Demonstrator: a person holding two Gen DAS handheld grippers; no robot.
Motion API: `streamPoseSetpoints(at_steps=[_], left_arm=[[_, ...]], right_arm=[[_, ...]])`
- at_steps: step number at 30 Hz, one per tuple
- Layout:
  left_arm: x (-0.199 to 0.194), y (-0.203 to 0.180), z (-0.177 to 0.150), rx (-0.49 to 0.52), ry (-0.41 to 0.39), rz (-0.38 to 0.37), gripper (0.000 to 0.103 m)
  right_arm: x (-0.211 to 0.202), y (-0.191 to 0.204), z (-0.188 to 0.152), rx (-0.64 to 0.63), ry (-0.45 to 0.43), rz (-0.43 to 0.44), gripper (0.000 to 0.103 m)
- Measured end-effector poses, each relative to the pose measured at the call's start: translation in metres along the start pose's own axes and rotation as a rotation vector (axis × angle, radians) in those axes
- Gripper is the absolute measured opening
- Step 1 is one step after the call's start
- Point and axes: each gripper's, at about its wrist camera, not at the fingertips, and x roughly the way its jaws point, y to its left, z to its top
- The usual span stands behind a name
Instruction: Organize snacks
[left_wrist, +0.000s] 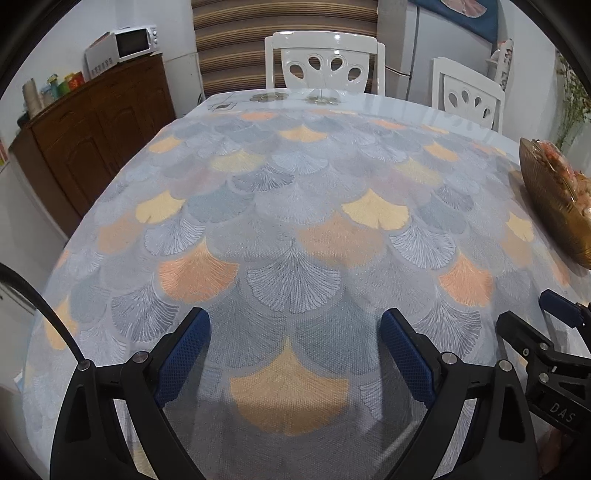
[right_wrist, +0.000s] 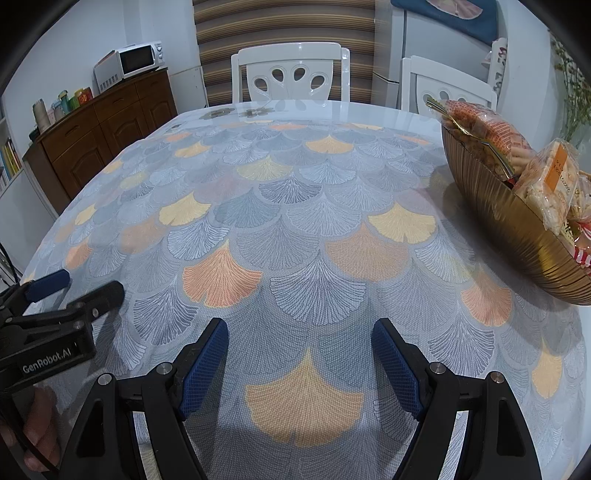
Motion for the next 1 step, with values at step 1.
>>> streamPoseSetpoints(at_steps=[1], left_arm=[[0.0021,-0.0001,0.0001,0.001,0.014,-0.005,0.094]], right_arm=[[0.0000,-0.0002,-0.0001,-0.001,0.001,0.000,0.079]])
